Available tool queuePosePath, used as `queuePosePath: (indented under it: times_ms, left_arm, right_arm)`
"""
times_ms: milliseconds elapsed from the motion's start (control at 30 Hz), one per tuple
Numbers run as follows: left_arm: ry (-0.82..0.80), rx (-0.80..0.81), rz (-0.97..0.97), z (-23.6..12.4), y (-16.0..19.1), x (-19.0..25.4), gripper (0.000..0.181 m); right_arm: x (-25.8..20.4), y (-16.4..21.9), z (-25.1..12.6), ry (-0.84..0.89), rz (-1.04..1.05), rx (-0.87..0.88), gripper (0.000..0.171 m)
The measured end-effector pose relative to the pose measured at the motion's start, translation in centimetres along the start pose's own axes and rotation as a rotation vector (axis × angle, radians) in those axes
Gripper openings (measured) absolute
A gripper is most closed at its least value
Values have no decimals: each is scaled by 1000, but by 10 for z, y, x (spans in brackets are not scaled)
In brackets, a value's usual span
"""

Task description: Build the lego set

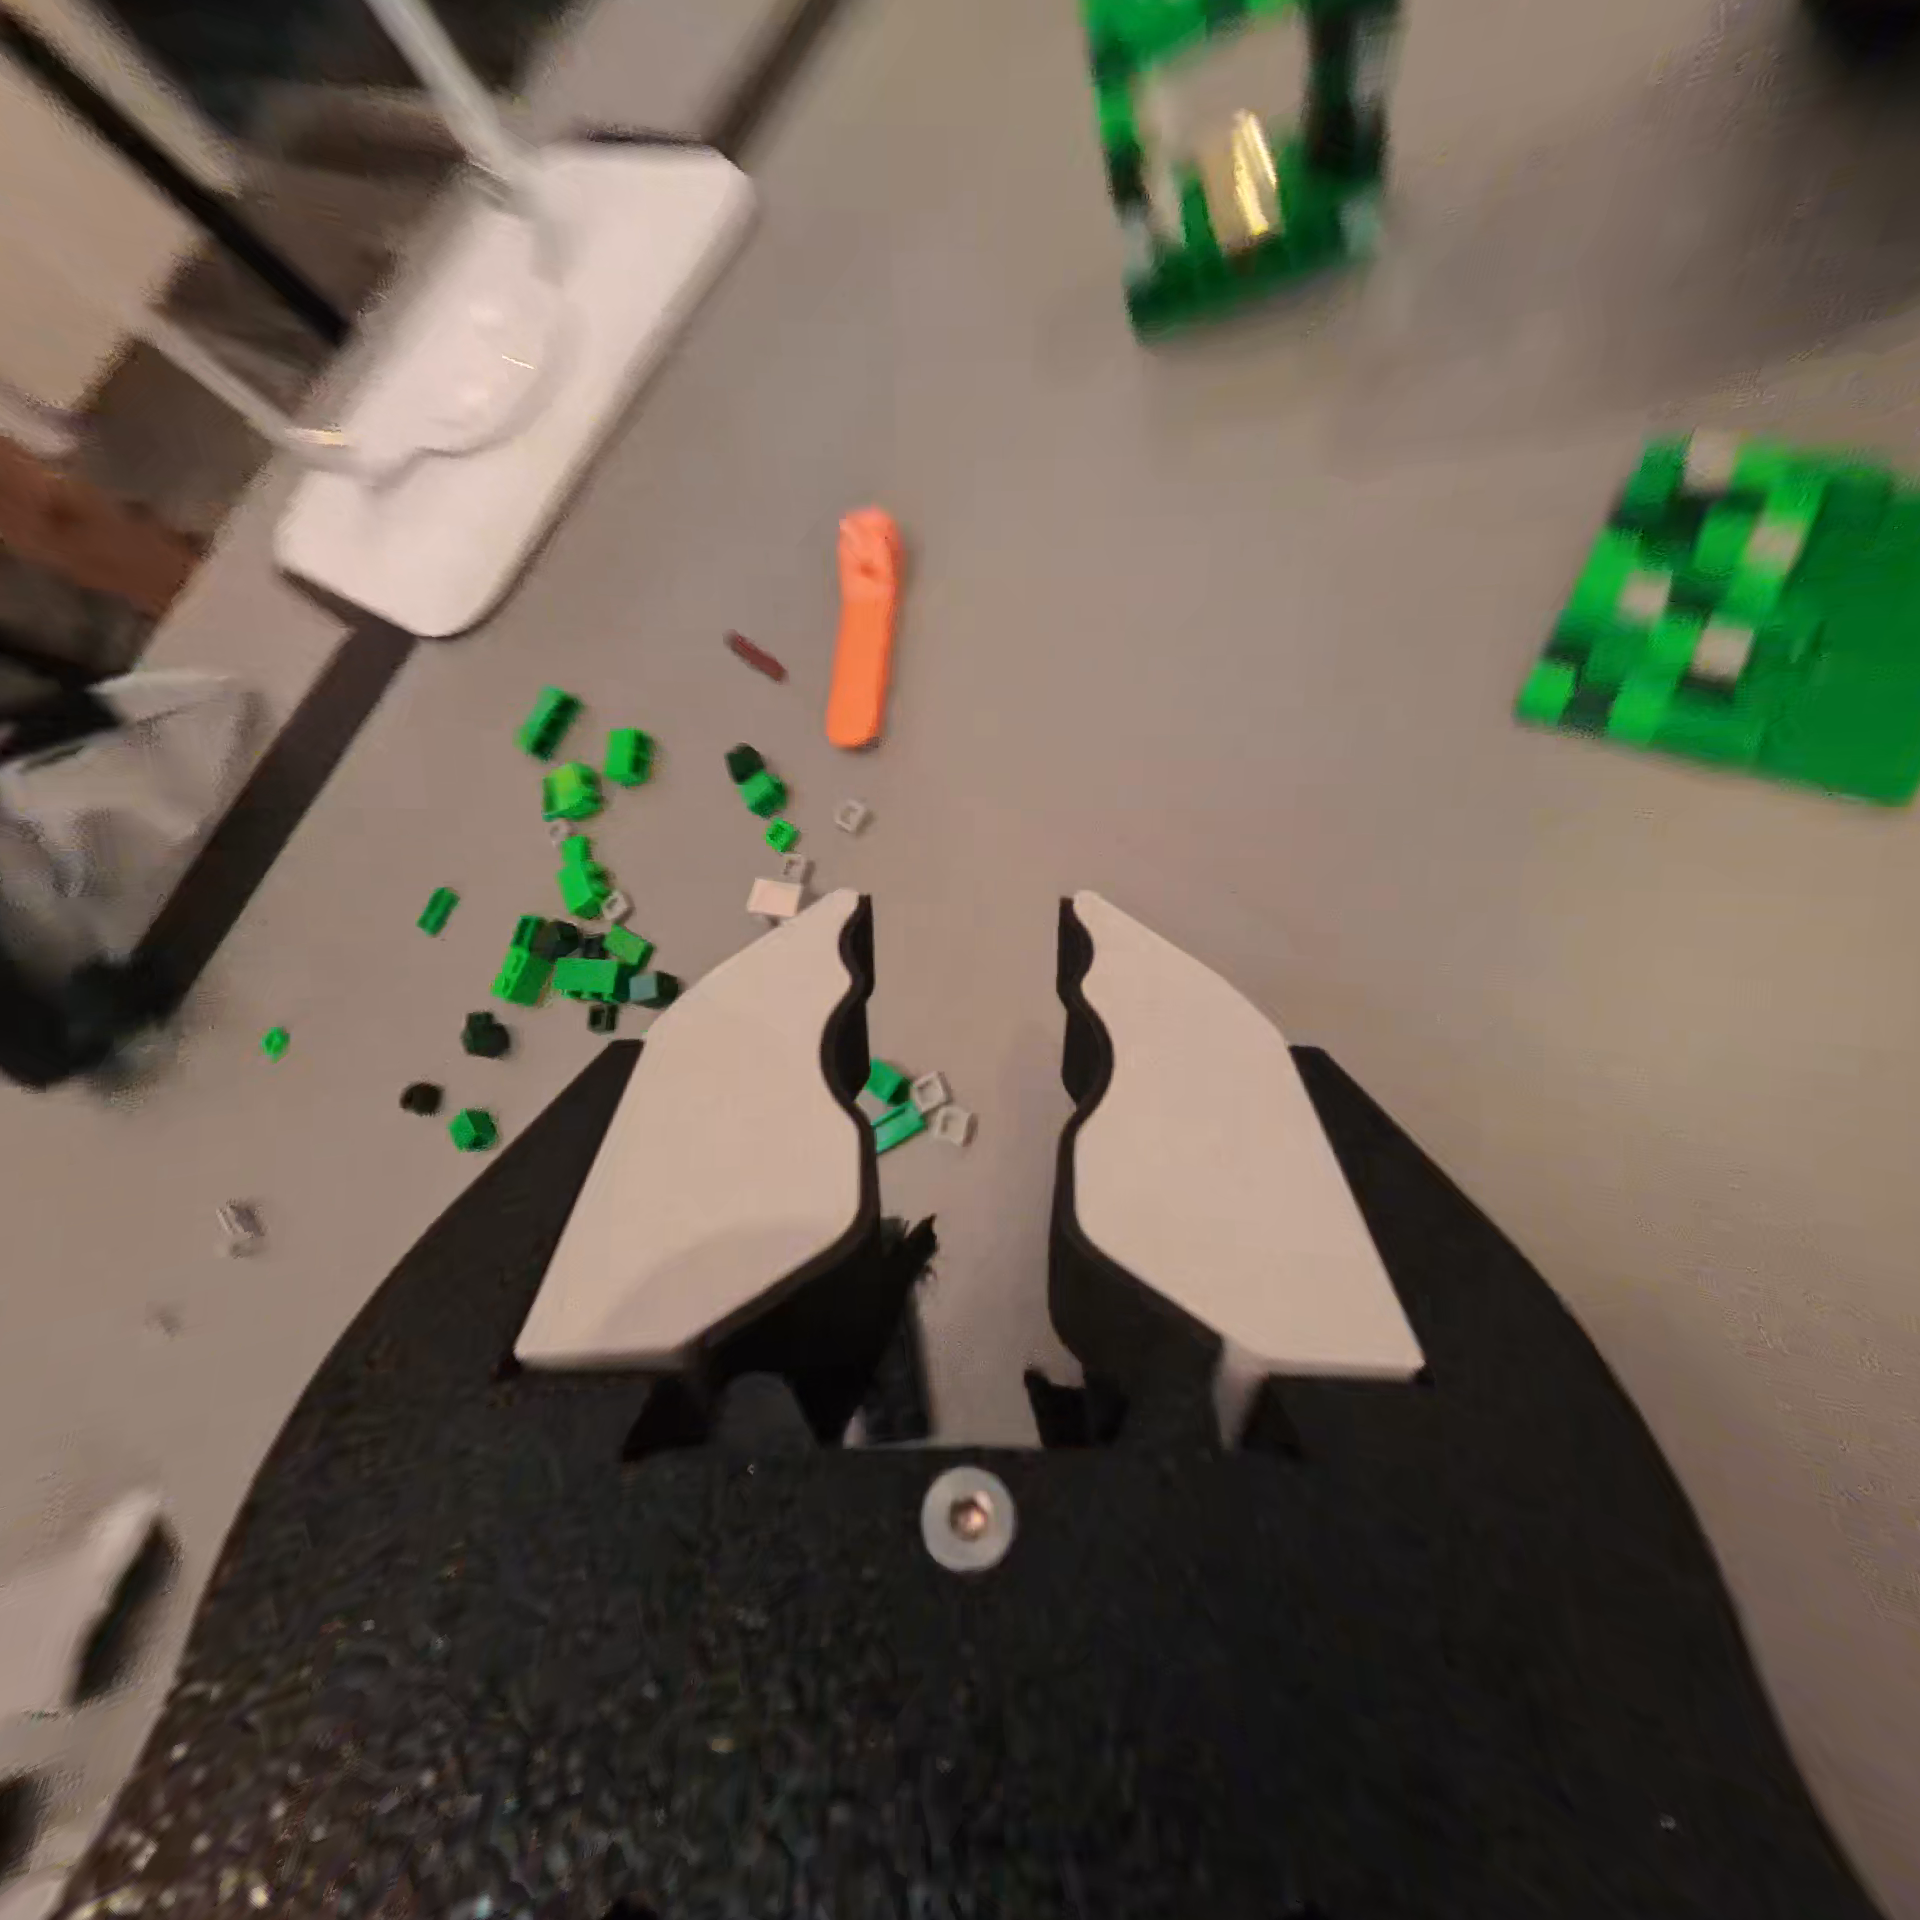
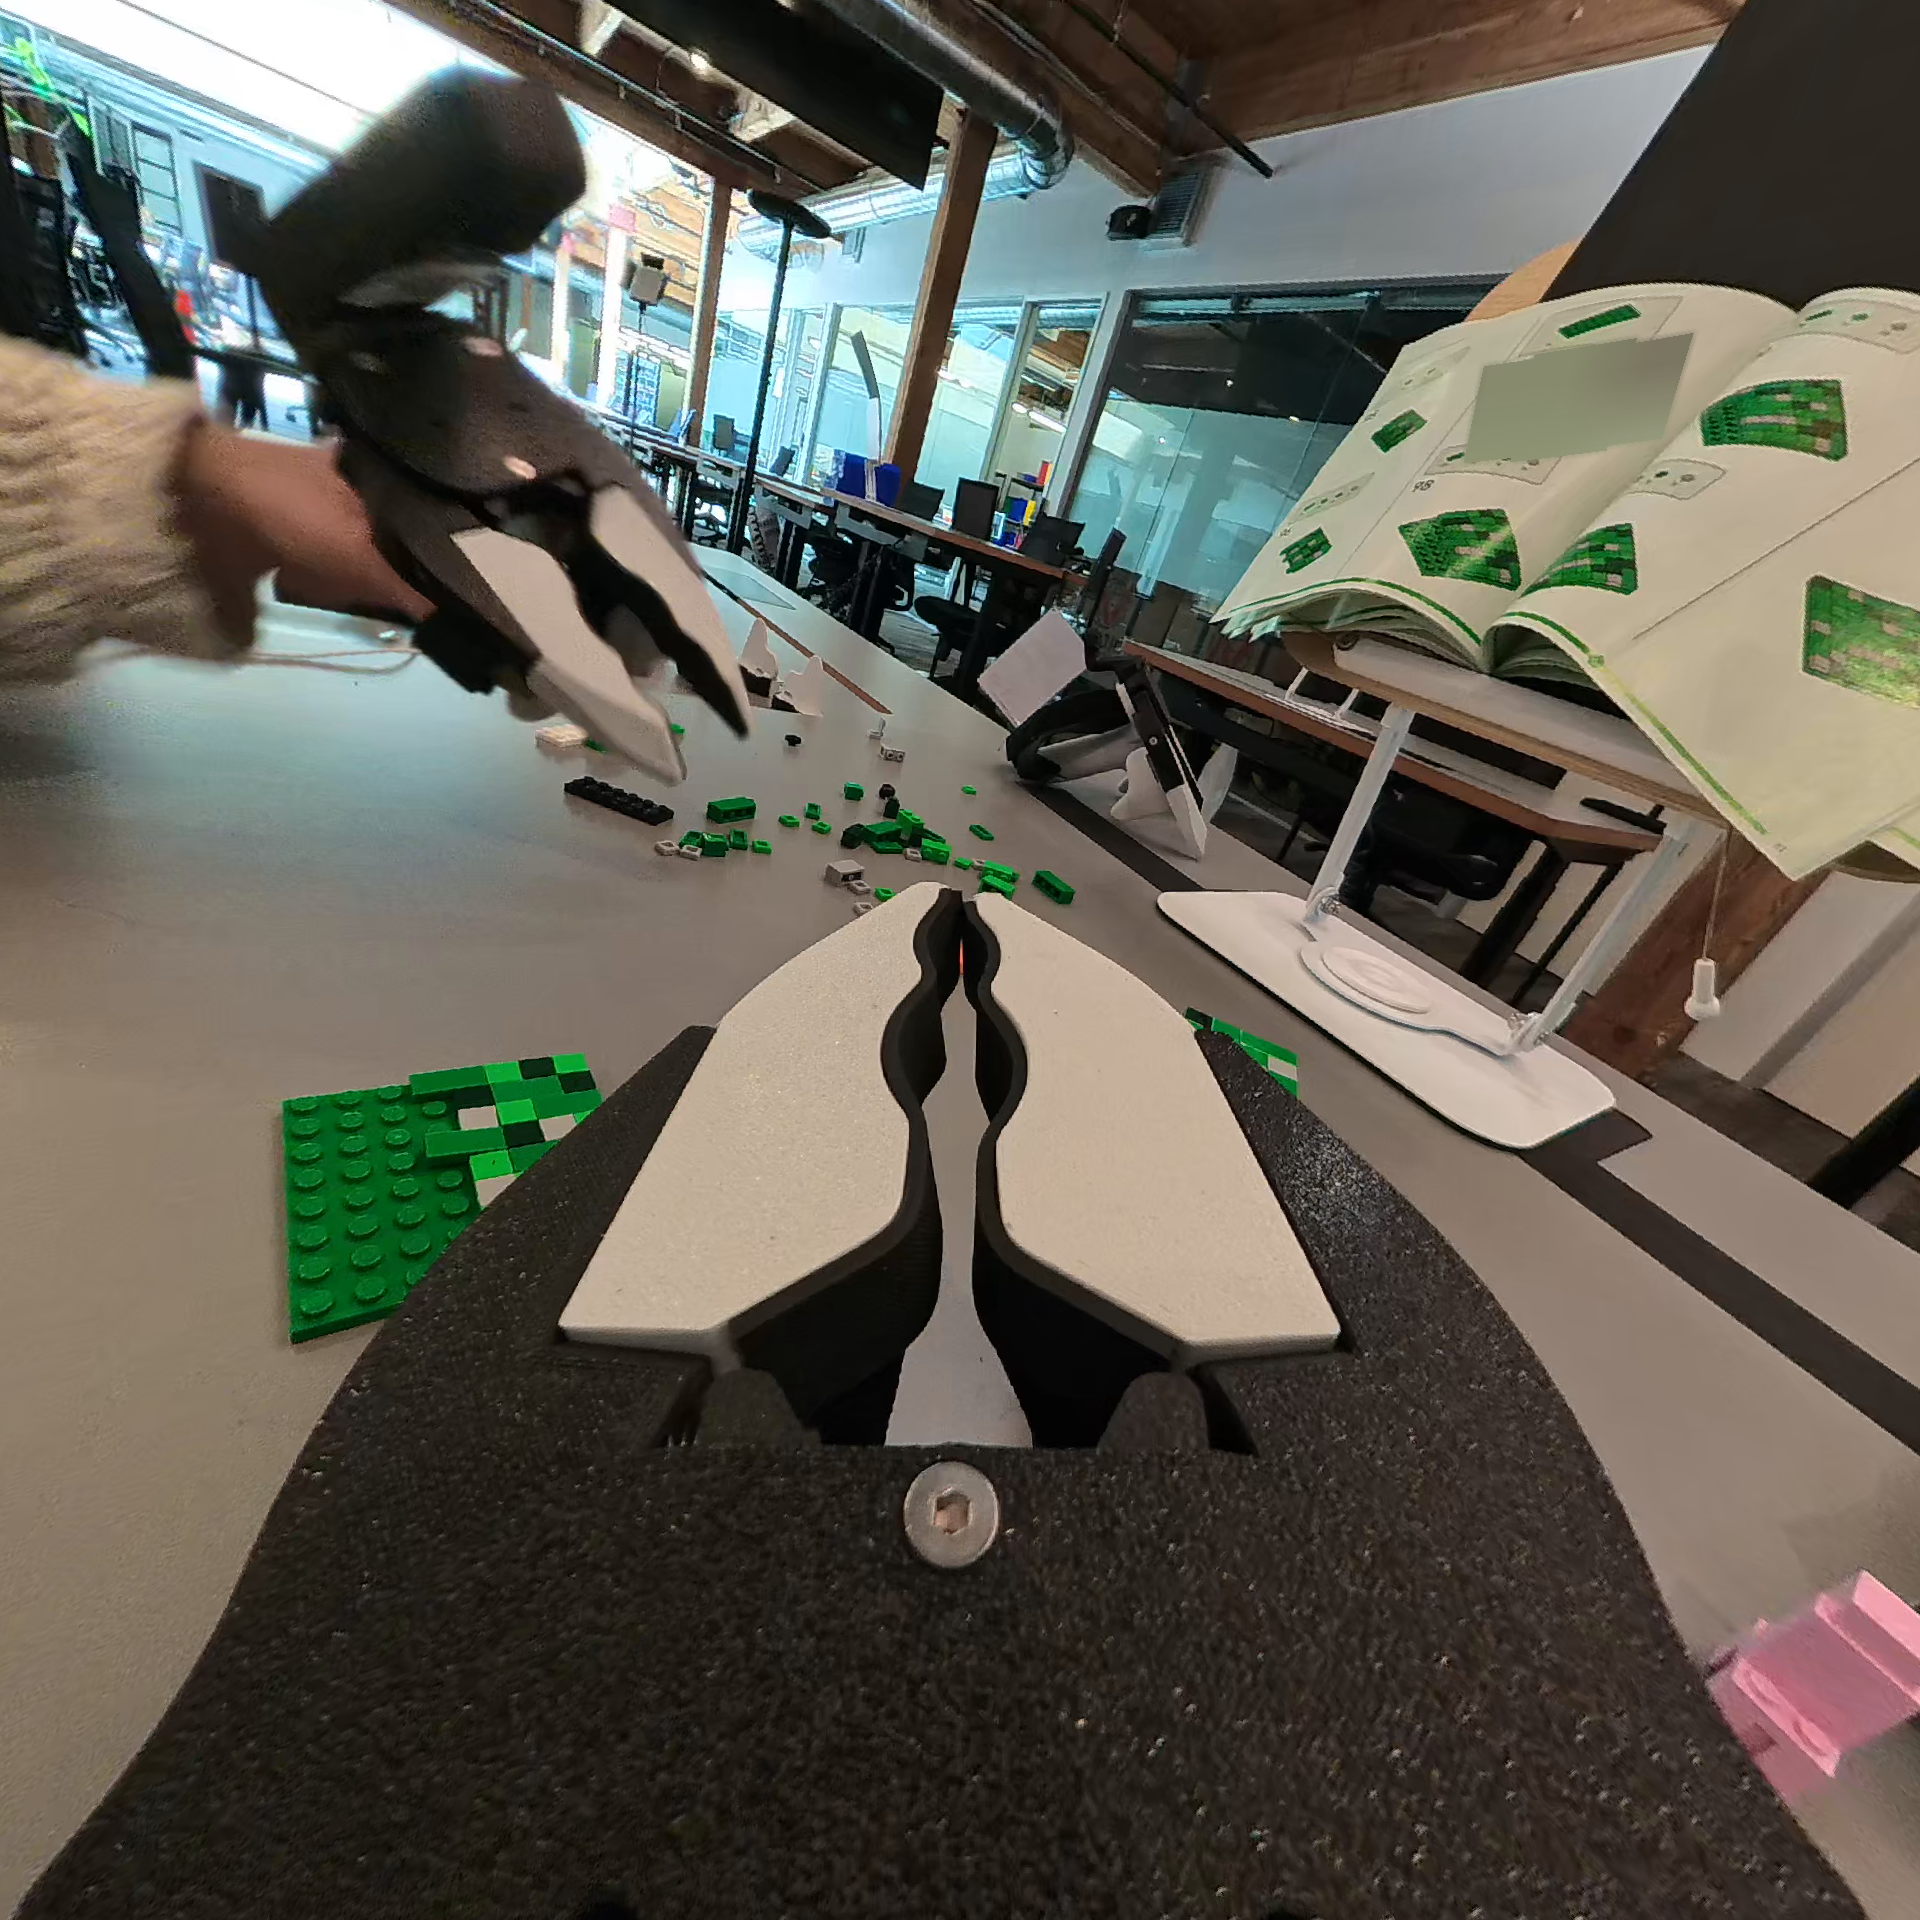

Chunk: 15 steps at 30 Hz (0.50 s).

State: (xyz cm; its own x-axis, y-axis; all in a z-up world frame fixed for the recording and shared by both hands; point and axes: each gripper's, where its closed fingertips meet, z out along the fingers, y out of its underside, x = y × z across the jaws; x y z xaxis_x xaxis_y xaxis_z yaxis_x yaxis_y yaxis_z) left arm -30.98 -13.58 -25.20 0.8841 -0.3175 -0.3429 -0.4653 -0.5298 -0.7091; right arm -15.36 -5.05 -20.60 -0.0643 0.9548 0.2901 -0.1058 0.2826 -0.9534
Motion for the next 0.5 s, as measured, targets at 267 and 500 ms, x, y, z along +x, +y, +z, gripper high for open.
queuePosePath:
  times_ms: [267, 500]
  left_arm:
    - [430, -558, 176, 0, 63, 2, 33]
    - [448, -662, 194, 5, 79, 0, 29]
  right_arm:
    - [-1, 0, 0, -6, 2, 1, 0]
    - [-2, 0, 0, -13, 0, 1, 0]
